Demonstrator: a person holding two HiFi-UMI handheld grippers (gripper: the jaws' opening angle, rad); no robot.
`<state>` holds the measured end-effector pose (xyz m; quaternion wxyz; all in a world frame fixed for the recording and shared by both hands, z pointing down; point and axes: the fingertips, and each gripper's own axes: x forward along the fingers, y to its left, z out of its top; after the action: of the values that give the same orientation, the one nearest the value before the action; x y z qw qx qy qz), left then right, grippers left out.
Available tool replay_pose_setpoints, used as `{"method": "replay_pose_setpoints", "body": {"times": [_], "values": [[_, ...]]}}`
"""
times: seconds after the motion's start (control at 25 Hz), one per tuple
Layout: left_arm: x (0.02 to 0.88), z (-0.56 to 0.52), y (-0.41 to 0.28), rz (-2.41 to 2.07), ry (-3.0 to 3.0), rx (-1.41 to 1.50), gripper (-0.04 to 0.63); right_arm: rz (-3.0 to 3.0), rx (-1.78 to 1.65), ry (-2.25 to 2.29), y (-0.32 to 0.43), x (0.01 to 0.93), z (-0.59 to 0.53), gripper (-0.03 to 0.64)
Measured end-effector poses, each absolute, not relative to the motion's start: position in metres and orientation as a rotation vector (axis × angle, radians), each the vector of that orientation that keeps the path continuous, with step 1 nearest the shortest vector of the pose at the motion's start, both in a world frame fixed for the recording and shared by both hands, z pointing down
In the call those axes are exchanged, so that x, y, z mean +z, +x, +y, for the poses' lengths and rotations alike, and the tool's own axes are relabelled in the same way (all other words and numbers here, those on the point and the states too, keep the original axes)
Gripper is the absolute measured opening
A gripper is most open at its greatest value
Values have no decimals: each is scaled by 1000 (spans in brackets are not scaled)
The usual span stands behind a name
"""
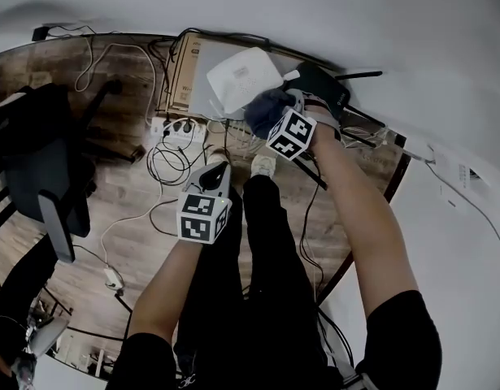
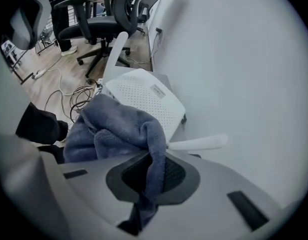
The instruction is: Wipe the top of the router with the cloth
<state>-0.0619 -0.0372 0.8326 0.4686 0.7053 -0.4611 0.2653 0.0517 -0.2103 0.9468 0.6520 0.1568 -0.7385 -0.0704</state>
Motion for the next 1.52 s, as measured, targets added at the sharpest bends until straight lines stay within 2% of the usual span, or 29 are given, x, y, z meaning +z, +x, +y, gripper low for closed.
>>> {"method": "replay_pose_setpoints", "body": {"times": [0.32,0.6,0.8,1.08,1.52], "values": [[825,-48,-53,-1117,1774,640,-8,-1678,-80,415,57,939,-218,12],[774,-78,-64,-1205,1846,591,-6,-1812,0,521,53,865,-214,12],[693,-104,-61,-1302,1928,518,-7,-1976,136,838,56,759,-220,12],[535,-129,-59,-1418,2122,420,-6,-2229,246,1317,67,575,-205,12],[323,-123,-56,-1583,2288,296,-6,-2536,78,1691,92,300,-146,12]]}}
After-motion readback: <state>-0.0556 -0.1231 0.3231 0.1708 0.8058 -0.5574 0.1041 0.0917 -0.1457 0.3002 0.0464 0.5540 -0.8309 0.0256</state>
